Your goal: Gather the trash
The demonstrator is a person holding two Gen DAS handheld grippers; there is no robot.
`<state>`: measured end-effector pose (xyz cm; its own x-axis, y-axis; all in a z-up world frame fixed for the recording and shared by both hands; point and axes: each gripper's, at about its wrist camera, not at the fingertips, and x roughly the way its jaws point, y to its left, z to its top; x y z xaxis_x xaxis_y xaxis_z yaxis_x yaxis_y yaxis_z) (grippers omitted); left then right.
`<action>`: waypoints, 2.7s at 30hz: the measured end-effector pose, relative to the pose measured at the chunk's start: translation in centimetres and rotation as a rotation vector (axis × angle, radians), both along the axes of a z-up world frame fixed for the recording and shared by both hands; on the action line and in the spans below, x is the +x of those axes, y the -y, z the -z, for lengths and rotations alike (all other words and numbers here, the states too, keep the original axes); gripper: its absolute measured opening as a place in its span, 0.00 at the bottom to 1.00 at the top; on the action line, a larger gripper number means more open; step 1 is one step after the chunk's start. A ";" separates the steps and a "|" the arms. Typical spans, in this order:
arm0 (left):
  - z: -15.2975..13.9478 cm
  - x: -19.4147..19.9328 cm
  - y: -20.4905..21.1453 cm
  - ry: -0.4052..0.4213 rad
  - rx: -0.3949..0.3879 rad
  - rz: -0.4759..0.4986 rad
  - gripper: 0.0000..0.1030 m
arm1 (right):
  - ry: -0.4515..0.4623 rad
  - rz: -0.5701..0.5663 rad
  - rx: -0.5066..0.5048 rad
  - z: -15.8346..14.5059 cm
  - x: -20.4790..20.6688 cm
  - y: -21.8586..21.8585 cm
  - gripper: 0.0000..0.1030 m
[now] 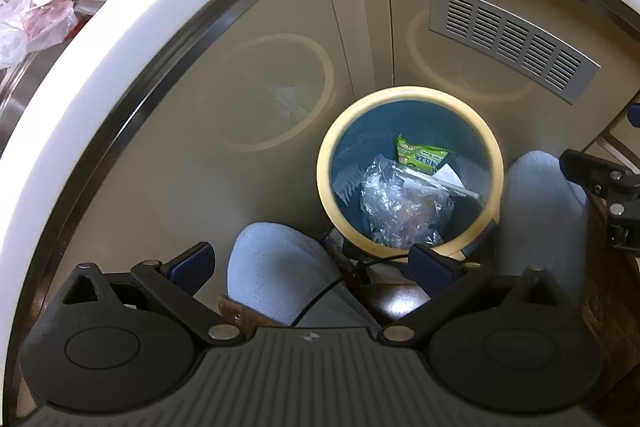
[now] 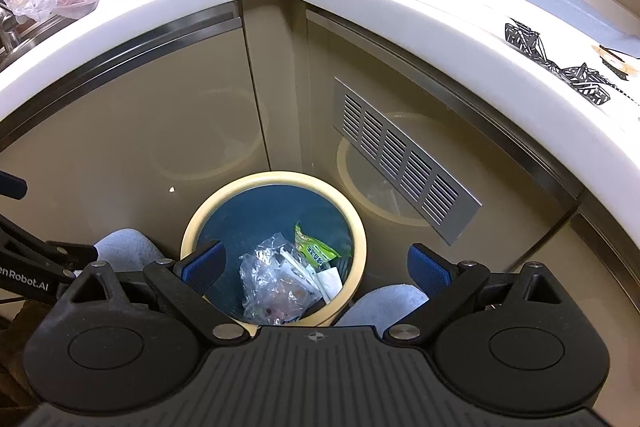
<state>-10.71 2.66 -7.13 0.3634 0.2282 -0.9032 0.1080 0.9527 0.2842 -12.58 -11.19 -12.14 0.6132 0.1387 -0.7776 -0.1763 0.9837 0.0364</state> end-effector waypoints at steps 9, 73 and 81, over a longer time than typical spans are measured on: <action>0.1 0.2 0.1 -0.009 -0.005 0.001 1.00 | -0.007 -0.005 -0.006 0.1 0.1 -0.1 0.95; -0.1 -0.1 0.8 -0.001 0.023 0.027 1.00 | 0.005 0.015 -0.009 -0.2 -0.3 -0.1 0.95; -0.1 -0.1 0.8 -0.003 0.024 0.028 1.00 | 0.002 0.019 -0.007 -0.1 -0.3 -0.1 0.95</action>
<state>-10.82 1.87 -7.05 0.3670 0.2395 -0.8989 0.1350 0.9424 0.3062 -12.89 -11.04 -12.00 0.6172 0.1220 -0.7773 -0.1581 0.9870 0.0294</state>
